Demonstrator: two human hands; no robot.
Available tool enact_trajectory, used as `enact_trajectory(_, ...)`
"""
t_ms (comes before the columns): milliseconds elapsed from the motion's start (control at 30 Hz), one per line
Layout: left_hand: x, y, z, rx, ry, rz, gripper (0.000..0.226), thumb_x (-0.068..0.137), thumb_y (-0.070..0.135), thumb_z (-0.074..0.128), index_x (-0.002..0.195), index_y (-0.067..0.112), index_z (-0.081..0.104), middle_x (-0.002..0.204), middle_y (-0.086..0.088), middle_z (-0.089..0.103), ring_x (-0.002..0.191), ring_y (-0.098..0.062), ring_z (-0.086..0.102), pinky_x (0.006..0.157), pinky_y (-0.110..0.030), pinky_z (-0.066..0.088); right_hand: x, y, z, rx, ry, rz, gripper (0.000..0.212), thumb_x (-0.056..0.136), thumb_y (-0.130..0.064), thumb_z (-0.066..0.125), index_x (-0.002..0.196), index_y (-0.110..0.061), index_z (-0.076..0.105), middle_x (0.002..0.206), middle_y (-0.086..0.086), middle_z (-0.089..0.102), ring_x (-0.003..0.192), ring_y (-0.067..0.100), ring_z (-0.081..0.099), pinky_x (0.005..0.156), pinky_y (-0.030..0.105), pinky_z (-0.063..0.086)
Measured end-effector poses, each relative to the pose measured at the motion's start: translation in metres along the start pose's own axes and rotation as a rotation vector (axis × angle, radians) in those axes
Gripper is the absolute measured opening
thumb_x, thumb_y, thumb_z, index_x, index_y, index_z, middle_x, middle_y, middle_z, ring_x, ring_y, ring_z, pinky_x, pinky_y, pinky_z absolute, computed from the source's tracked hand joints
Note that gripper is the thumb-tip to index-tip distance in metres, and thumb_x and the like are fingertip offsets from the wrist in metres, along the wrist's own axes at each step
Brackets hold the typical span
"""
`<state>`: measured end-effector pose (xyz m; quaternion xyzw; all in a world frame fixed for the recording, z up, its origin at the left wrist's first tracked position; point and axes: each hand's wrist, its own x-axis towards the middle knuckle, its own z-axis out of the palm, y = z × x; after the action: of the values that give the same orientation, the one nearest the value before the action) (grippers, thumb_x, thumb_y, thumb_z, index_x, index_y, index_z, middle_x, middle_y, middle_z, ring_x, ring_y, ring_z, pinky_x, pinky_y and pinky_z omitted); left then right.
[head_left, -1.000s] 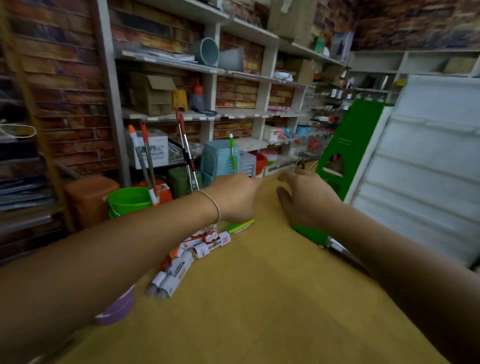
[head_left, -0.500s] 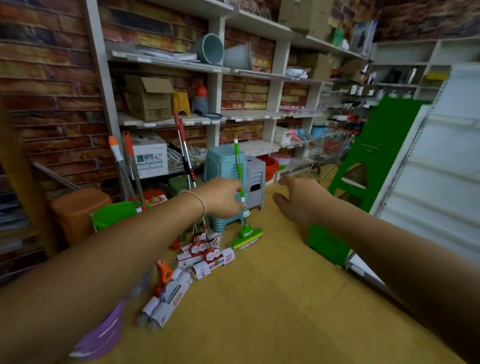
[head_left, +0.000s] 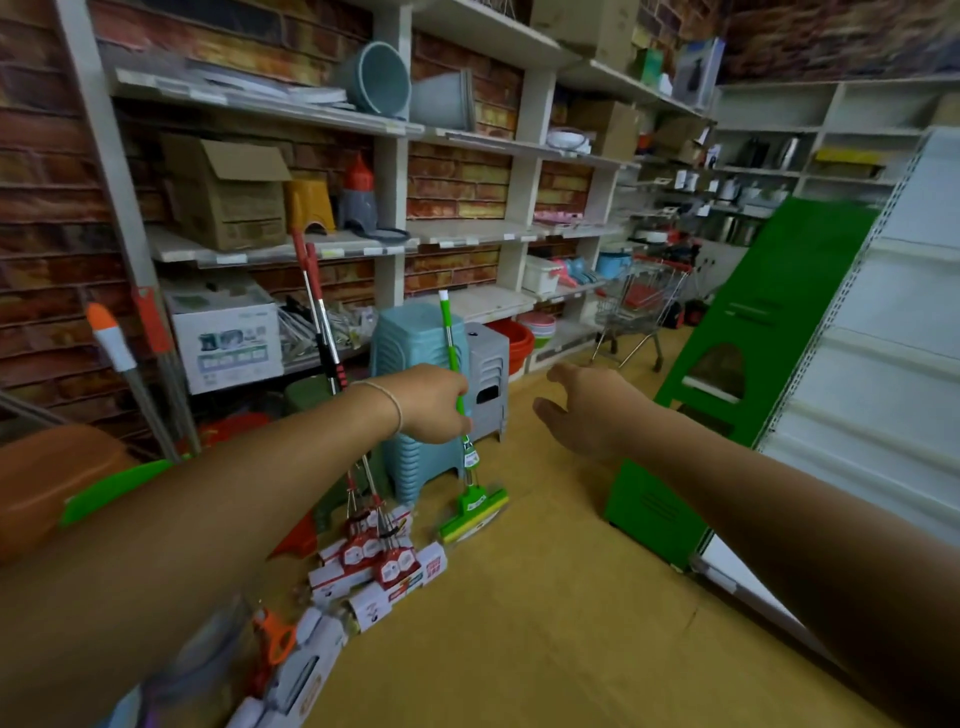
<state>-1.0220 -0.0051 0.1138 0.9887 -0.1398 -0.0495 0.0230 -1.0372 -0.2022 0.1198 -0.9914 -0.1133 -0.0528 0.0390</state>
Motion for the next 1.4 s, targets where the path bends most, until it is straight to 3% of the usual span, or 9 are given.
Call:
enact_trajectory(233, 0.106, -0.046, -0.029, -0.008, 0.039, 0.026, 0.057, 0.098, 0.046, 0.048, 0.144, 0.013, 0.04, 0.145, -0.011, 0.047, 0.128, -0.028, 0.048, 0.103, -0.038, 0.043, 0.1, 0.014, -0.006, 0.024, 0.032, 0.078, 0.052, 0.099, -0.043, 0.044, 0.14, -0.01, 0.043, 0.125, 0.015, 0.061, 0.11, 0.03, 0.06, 0.091, 0.043, 0.053)
enact_trajectory(467, 0.203, -0.068, -0.019, -0.068, 0.181, -0.018, 0.049, 0.095, 0.048, 0.051, 0.124, 0.01, 0.056, 0.128, -0.013, 0.059, 0.115, -0.031, 0.056, 0.095, -0.041, 0.049, 0.183, 0.041, 0.002, 0.063, 0.051, 0.081, 0.048, 0.1, -0.038, 0.046, 0.14, -0.012, 0.043, 0.127, 0.014, 0.061, 0.11, 0.032, 0.06, 0.091, 0.042, 0.053)
enact_trajectory(633, 0.276, -0.078, -0.016, -0.071, 0.175, -0.053, 0.048, 0.094, 0.047, 0.053, 0.127, 0.012, 0.056, 0.127, -0.013, 0.06, 0.113, -0.03, 0.058, 0.091, -0.037, 0.05, 0.255, 0.076, 0.022, 0.049, 0.04, 0.077, 0.05, 0.098, -0.04, 0.048, 0.139, -0.01, 0.044, 0.126, 0.015, 0.061, 0.113, 0.031, 0.058, 0.094, 0.042, 0.052)
enact_trajectory(867, 0.393, -0.088, -0.027, -0.063, 0.136, -0.113, 0.052, 0.095, 0.046, 0.053, 0.133, 0.011, 0.051, 0.137, -0.013, 0.053, 0.123, -0.031, 0.052, 0.101, -0.04, 0.046, 0.383, 0.137, 0.035, 0.092, 0.024, 0.007, 0.044, 0.094, -0.041, 0.054, 0.128, -0.013, 0.053, 0.122, 0.01, 0.062, 0.108, 0.028, 0.059, 0.091, 0.043, 0.053)
enact_trajectory(1100, 0.48, -0.097, -0.032, -0.075, 0.127, -0.177, 0.053, 0.096, 0.046, 0.052, 0.136, 0.011, 0.048, 0.138, -0.013, 0.052, 0.123, -0.03, 0.052, 0.1, -0.039, 0.047, 0.493, 0.178, 0.046, 0.098, -0.005, -0.091, 0.054, 0.096, -0.042, 0.052, 0.139, -0.011, 0.046, 0.128, 0.011, 0.06, 0.112, 0.028, 0.058, 0.087, 0.038, 0.051)
enact_trajectory(1233, 0.524, -0.117, -0.031, -0.075, 0.099, -0.206, 0.053, 0.096, 0.046, 0.051, 0.135, 0.011, 0.05, 0.139, -0.013, 0.053, 0.124, -0.029, 0.051, 0.101, -0.036, 0.045, 0.545, 0.185, 0.058, 0.139, -0.009, -0.13, 0.058, 0.096, -0.043, 0.052, 0.145, -0.013, 0.042, 0.139, 0.009, 0.055, 0.124, 0.028, 0.053, 0.095, 0.034, 0.045)
enact_trajectory(1400, 0.583, -0.151, -0.029, -0.103, 0.076, -0.222, 0.05, 0.096, 0.045, 0.053, 0.133, 0.01, 0.053, 0.134, -0.012, 0.056, 0.121, -0.029, 0.054, 0.099, -0.034, 0.045, 0.618, 0.185, 0.081, 0.175, -0.041, -0.157, 0.056, 0.096, -0.043, 0.051, 0.141, -0.01, 0.045, 0.138, 0.011, 0.054, 0.122, 0.03, 0.052, 0.085, 0.028, 0.04)
